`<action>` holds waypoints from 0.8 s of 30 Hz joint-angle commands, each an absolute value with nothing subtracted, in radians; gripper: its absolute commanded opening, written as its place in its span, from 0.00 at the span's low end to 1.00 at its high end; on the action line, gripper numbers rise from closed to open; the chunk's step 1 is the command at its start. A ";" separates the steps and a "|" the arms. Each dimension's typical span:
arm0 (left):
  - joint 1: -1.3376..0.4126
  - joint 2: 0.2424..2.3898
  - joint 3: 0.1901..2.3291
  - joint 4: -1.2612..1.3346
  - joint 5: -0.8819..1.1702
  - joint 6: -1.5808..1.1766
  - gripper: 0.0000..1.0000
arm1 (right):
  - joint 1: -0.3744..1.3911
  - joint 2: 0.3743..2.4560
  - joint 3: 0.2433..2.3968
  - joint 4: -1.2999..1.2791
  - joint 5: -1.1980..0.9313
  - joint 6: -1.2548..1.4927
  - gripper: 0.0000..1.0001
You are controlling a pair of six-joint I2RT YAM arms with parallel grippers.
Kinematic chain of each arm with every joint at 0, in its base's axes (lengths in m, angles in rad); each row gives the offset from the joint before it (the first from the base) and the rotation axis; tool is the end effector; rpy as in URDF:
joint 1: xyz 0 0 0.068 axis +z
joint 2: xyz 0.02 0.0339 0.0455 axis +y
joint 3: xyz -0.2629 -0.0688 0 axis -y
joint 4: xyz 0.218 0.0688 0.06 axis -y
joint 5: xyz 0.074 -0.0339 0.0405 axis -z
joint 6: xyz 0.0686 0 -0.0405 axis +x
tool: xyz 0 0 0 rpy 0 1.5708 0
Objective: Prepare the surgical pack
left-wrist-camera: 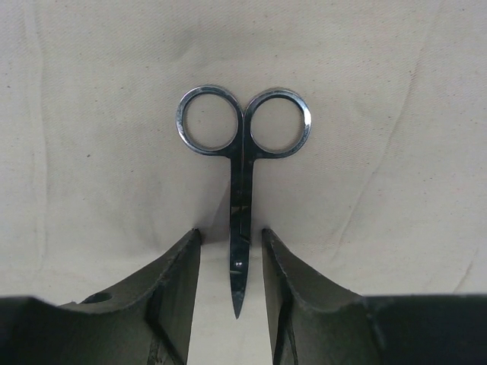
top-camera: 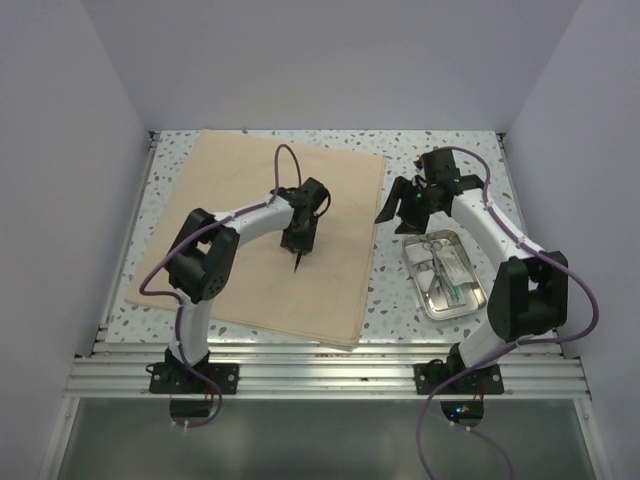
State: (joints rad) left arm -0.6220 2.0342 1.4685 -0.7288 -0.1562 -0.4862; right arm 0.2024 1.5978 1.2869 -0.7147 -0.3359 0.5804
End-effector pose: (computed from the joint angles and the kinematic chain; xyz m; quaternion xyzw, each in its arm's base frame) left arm 0.3251 -0.2200 0.1461 0.0563 0.9859 -0.0065 0.1574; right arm 0.3138 0.0875 0.2481 0.1342 0.9411 0.2501 0.1840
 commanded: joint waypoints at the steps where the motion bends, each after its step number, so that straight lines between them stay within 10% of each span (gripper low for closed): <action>1: -0.617 2.057 1.442 -0.709 -0.146 -0.483 0.41 | 0.202 1.585 1.296 -0.713 -0.371 0.561 0.65; 14: -0.558 2.049 1.367 -0.614 0.046 -0.417 0.01 | 0.248 1.681 1.339 -0.660 -0.459 0.597 0.65; 24: -0.543 1.951 1.379 -0.650 0.110 -0.433 0.00 | 0.406 1.844 1.399 -0.468 -0.471 0.791 0.61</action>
